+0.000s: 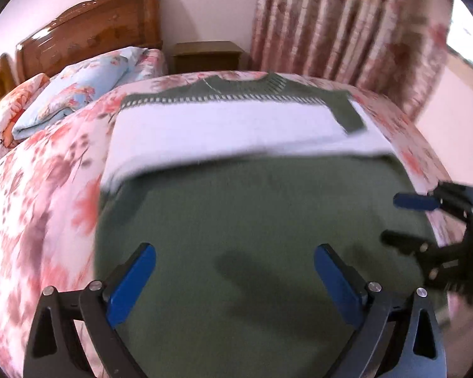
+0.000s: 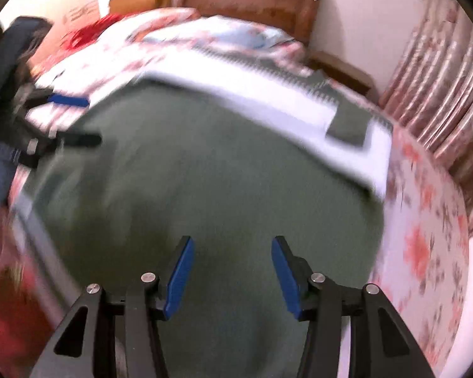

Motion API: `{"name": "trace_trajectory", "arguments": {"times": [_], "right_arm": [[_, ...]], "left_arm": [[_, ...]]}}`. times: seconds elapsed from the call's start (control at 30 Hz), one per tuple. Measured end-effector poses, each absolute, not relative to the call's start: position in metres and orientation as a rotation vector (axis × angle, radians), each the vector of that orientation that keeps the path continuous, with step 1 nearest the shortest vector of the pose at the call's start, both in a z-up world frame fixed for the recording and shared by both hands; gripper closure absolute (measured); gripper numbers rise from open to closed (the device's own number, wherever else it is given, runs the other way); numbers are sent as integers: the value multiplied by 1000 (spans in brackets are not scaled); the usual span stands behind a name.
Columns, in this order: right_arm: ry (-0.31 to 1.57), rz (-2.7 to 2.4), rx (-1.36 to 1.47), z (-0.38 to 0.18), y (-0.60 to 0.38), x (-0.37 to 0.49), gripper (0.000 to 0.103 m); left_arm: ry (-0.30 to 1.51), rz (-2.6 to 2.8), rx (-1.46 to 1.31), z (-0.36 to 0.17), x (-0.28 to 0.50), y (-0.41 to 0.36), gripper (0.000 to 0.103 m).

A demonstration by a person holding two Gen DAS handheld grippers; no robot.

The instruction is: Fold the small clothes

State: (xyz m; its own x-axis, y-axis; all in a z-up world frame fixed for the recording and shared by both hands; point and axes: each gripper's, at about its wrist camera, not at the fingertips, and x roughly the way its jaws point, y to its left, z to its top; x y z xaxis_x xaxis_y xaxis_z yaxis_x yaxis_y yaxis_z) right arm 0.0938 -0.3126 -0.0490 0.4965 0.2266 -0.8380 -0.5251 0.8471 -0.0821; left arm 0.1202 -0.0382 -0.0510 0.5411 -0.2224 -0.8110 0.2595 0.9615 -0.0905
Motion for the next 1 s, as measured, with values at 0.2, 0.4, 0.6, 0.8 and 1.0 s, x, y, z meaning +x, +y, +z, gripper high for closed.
{"name": "trace_trajectory", "arguments": {"times": [0.2,0.4,0.6,0.8,1.0], "right_arm": [[978,385,-288,-72,-293,165,51],[943,452,-287,-75,-317,139,49],[915,447,-261,-74,-364,72,48],[934,411,-243,-68,-385,21,48],[937,382,-187,-68,-393,-18,48]], "left_arm": [[958,-210,85,-90,148,-40,0],[948,-210,100,-91,128,-17,0],[929,-181,87,-87,77,12,0],[905,-208,106,-83,29,20,0],[892,-205,21,-74,-12,44,0]]}}
